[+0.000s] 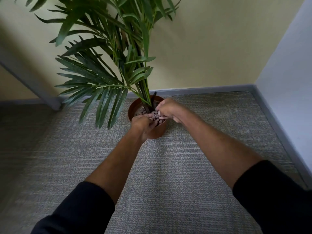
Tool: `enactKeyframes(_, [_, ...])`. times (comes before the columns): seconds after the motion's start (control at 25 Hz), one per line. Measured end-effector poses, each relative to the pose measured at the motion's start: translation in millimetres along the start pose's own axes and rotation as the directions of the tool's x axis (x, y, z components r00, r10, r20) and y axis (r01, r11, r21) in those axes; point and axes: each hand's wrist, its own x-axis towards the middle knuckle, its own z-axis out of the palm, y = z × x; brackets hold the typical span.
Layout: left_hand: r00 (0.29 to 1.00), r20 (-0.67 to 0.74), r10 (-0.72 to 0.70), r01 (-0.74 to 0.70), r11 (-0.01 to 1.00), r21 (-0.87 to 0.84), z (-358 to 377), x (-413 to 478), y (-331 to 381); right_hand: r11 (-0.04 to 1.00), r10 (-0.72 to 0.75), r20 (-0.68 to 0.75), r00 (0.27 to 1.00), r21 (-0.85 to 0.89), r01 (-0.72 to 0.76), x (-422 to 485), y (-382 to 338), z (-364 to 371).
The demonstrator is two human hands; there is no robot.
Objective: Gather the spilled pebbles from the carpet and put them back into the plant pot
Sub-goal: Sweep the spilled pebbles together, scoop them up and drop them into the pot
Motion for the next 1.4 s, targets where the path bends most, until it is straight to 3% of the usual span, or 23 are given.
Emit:
enactKeyframes(0.32, [0.995,-0.104,-0.008,0.01,1.0,0.017,-5.2,6.7,4.9,0.994,0.013,0.012,1.0,0.112,-0.015,10.5,-0.5,-12.3])
enactKeyframes(0.52, [0.954,-0.27,0.132,-0.143,0.99,-0.021,4.9,-0.8,1.6,0.983,-0.044,-0.053,0.998,0.174,0.052,13.9,18.0,-41.1])
enactKeyframes(0.72, [0.894,-0.333,0.298,-0.246,0.95,0.19,28.8,-13.1,-23.0,0.983,-0.023,-0.093,0.995,0.18,0.04,5.8,64.6,-98.5])
enactKeyframes(0.84, [0.865,-0.17,0.473,-0.407,0.857,0.316,49.9,-20.6,-46.0,0.985,0.042,-0.163,0.986,0.174,-0.013,4.6,109.6,-129.7])
enactKeyframes(0.92, [0.844,0.028,0.536,-0.507,0.778,0.372,62.0,-19.0,-65.7,0.999,0.022,-0.211,0.977,0.029,-0.016,3.1,144.6,-142.5])
enactKeyframes(1.04, [0.897,0.225,0.38,-0.442,0.779,0.445,76.6,-7.0,-93.4,0.968,-0.048,-0.186,0.981,-0.251,-0.001,-2.2,189.9,-141.6])
enactKeyframes(1.12, [0.908,0.299,0.294,-0.417,0.709,0.568,82.7,4.4,-110.9,0.907,-0.061,-0.106,0.993,-0.42,0.011,-1.6,216.2,-129.9])
enactKeyframes(1.24, [0.867,0.462,0.189,-0.497,0.408,0.766,88.7,20.5,-132.3,0.734,-0.101,-0.035,0.994,-0.677,0.051,1.5,250.1,-108.6])
enactKeyframes(1.32, [0.823,0.566,0.052,-0.564,0.204,0.8,90.8,27.0,-143.8,0.631,-0.23,-0.01,0.973,-0.763,0.141,-1.4,267.8,-94.3])
enactKeyframes(1.4, [0.789,0.61,-0.072,-0.604,0.089,0.792,93.1,32.3,-153.5,0.552,-0.417,0.008,0.909,-0.792,0.26,-5.0,283.0,-86.1])
